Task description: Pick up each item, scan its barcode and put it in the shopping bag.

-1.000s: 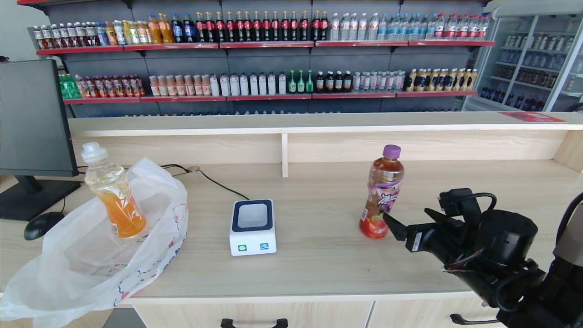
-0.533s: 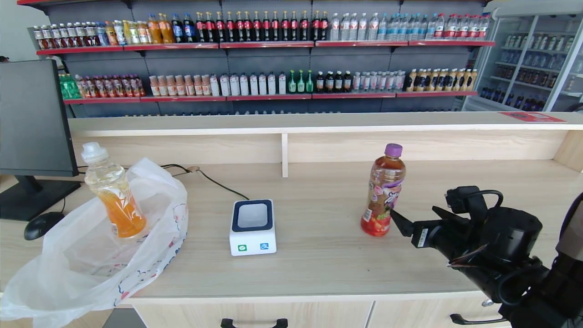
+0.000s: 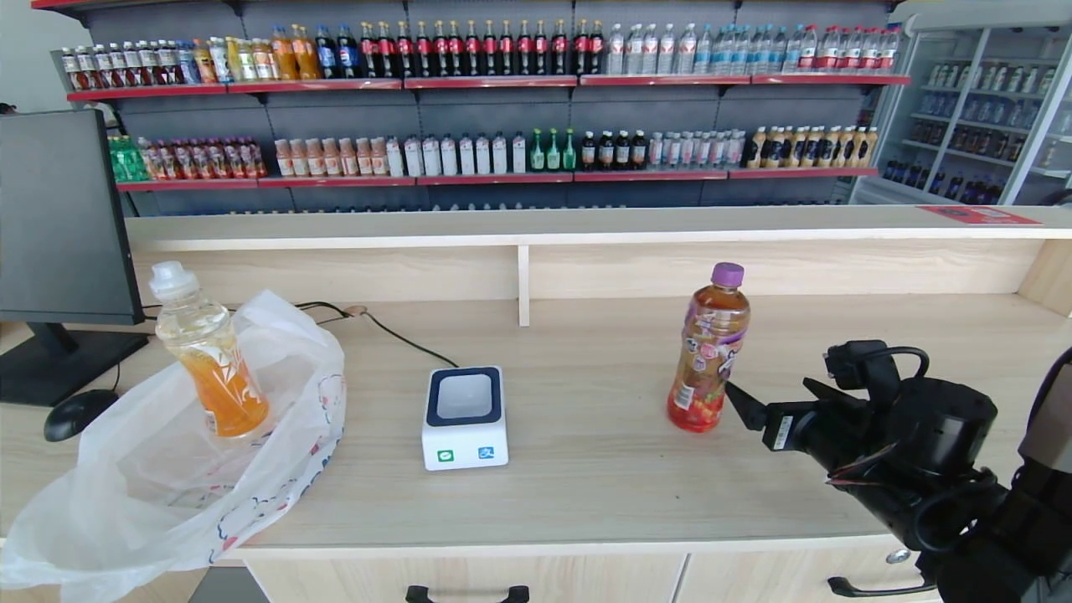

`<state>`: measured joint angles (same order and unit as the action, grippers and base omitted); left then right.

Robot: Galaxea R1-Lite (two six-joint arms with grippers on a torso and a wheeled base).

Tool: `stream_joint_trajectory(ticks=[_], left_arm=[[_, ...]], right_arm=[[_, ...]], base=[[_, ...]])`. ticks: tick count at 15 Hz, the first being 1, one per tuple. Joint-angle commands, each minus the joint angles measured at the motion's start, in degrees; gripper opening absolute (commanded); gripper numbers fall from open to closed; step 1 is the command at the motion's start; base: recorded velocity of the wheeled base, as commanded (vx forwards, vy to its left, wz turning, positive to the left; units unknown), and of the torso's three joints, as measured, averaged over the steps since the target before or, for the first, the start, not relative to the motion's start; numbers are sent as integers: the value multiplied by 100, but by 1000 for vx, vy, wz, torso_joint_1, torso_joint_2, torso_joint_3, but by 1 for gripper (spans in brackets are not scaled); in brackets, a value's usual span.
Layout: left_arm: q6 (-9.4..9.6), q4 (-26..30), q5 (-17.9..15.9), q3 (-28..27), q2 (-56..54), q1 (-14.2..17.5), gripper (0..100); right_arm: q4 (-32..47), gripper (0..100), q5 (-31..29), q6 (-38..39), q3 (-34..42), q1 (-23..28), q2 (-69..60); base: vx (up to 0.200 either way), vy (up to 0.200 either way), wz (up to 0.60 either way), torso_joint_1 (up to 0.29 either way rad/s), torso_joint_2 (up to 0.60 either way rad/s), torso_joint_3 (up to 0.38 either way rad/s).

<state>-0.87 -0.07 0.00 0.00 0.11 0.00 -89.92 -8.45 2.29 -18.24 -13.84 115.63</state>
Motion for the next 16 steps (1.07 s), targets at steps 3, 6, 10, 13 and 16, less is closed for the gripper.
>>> stream_joint_trajectory(ticks=[3, 6, 10, 13, 16], left_arm=[[-1, -1, 0, 0, -2, 0, 100], [-1, -1, 0, 0, -2, 0, 100], [7, -1, 0, 0, -2, 0, 100], [7, -1, 0, 0, -2, 0, 100], [7, -1, 0, 0, -2, 0, 100]], right_arm=[[-8, 100, 1, -9, 233, -102, -137], [-8, 100, 1, -18, 382, -225, -524], [-8, 100, -8, -9, 374, -1086, -717], [-8, 100, -8, -9, 57, -1139, -453], [-8, 100, -8, -9, -4, -989, -260]], base=[[0, 0, 0, 0, 0, 0], [0, 0, 0, 0, 0, 0], [0, 0, 0, 0, 0, 0], [0, 0, 0, 0, 0, 0], [0, 0, 0, 0, 0, 0]])
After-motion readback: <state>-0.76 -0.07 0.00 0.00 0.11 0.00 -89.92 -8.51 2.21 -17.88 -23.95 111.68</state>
